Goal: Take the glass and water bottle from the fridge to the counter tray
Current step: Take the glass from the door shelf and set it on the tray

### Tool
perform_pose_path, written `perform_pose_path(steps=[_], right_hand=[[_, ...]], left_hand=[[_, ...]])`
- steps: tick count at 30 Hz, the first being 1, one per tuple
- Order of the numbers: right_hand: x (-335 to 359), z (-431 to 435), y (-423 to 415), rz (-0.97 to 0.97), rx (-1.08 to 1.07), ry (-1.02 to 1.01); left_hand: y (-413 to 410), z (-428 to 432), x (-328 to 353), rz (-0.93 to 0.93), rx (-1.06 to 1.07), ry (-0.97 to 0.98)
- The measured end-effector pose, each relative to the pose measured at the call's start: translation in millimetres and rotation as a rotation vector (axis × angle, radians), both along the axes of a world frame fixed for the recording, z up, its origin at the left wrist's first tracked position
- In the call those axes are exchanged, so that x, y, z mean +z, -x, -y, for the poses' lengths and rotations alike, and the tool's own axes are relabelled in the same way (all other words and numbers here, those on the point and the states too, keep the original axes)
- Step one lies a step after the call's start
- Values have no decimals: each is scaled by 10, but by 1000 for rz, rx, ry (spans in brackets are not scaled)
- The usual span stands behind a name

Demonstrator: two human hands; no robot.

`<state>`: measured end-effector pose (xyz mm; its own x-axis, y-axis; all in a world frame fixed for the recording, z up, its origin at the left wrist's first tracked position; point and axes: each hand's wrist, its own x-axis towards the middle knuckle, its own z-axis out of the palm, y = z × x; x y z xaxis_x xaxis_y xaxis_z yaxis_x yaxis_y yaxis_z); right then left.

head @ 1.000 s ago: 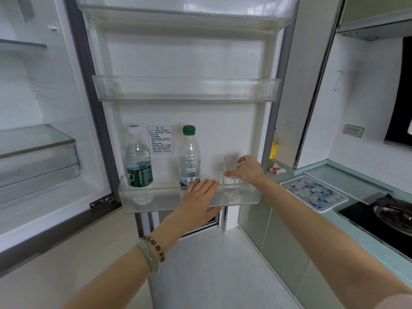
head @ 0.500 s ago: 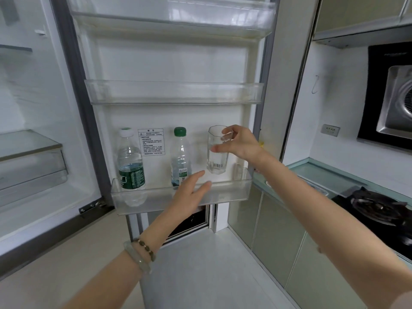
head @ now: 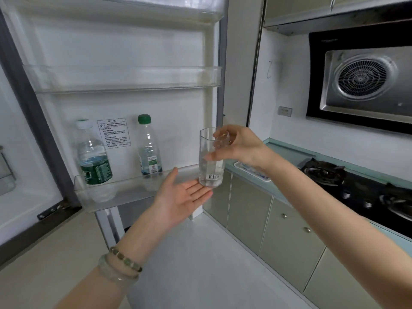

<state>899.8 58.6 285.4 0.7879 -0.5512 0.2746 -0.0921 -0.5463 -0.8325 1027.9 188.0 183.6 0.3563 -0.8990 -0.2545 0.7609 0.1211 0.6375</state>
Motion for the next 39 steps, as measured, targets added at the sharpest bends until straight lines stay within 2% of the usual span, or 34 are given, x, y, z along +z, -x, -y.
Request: perform_pose_path(steps=[8,22,28,39], right_hand=[[-351,180,596,-66,-179,47],[-771,818,1320,-131,-466,50],[-935,1567,1406,-125,-461,22],[-992,3278,1298,-170,-351,125]], left_hand=[[301,406,-366,-50,-256,-13],[875,1416,-675,-73,-449,-149],[1004,2104,-770,-52,-460,-175],[1027,3679,-794,-96,-335,-173]])
